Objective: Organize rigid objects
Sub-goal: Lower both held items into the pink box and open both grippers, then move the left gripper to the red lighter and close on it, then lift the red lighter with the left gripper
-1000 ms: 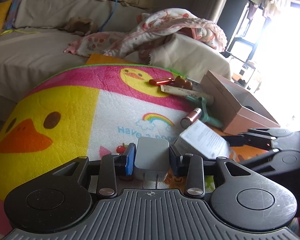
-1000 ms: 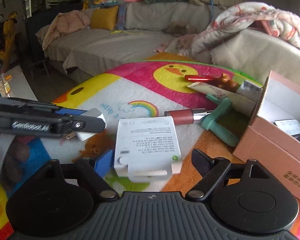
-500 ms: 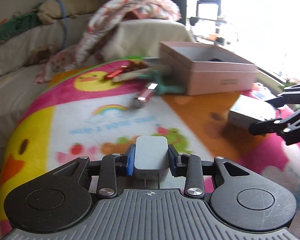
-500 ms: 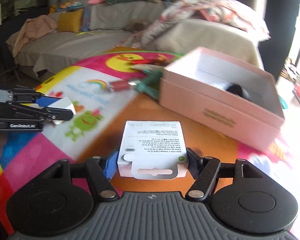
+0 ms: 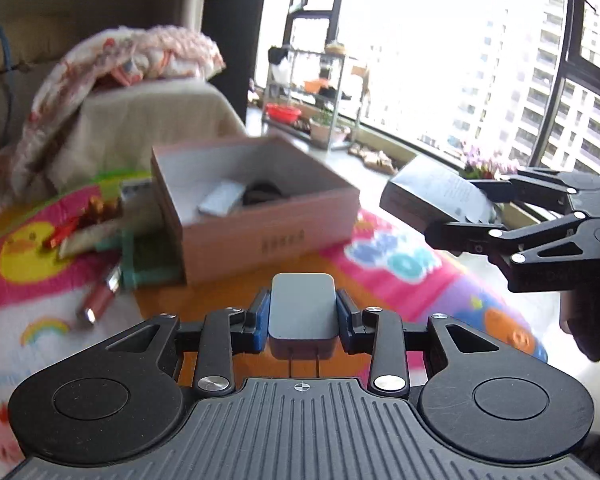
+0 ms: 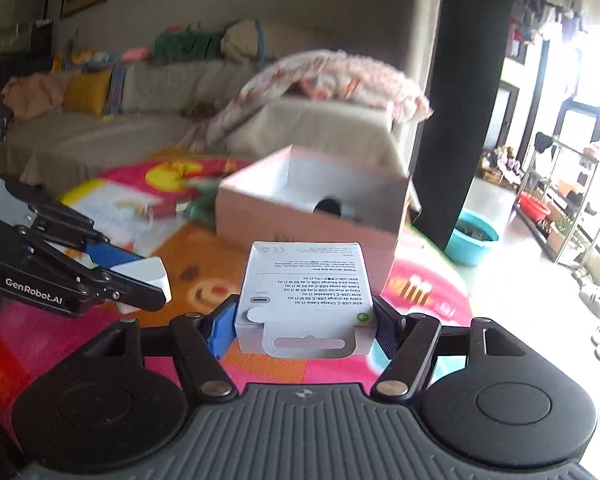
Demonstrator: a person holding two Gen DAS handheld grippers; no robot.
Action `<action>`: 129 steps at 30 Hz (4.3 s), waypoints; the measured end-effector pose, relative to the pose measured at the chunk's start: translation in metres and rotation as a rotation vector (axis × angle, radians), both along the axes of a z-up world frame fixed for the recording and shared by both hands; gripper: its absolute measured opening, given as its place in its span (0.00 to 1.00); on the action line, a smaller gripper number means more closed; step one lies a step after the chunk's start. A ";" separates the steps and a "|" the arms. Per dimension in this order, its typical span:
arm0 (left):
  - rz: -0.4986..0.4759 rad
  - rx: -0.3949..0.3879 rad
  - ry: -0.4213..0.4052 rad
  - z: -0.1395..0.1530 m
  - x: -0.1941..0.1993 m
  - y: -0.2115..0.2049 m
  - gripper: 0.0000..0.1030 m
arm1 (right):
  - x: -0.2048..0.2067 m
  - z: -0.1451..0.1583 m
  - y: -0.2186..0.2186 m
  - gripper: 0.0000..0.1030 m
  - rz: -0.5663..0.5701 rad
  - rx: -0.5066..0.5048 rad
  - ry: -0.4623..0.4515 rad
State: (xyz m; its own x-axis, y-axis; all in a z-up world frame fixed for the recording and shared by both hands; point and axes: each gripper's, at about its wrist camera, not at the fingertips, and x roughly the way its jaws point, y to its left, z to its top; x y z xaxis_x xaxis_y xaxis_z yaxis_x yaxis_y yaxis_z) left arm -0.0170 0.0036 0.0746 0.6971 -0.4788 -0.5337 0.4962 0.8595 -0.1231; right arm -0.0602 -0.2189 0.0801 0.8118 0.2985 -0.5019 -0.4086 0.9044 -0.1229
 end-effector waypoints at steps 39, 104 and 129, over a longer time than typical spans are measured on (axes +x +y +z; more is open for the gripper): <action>0.561 -0.235 0.013 -0.032 0.102 0.147 0.36 | 0.107 -0.040 0.034 0.77 -0.018 0.089 0.103; 0.252 0.194 0.106 -0.052 0.216 0.123 0.22 | 0.083 -0.077 0.074 0.79 0.015 0.066 0.227; 0.338 0.070 0.090 -0.066 0.204 0.142 0.26 | 0.085 -0.078 0.078 0.87 0.043 0.060 0.243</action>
State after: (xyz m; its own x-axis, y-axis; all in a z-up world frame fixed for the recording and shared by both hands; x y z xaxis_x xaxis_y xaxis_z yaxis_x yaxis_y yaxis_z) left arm 0.1872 0.1456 0.0090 0.7586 -0.1895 -0.6234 0.1722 0.9811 -0.0887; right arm 0.0246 -0.1411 0.0023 0.6554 0.3653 -0.6610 -0.4575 0.8884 0.0374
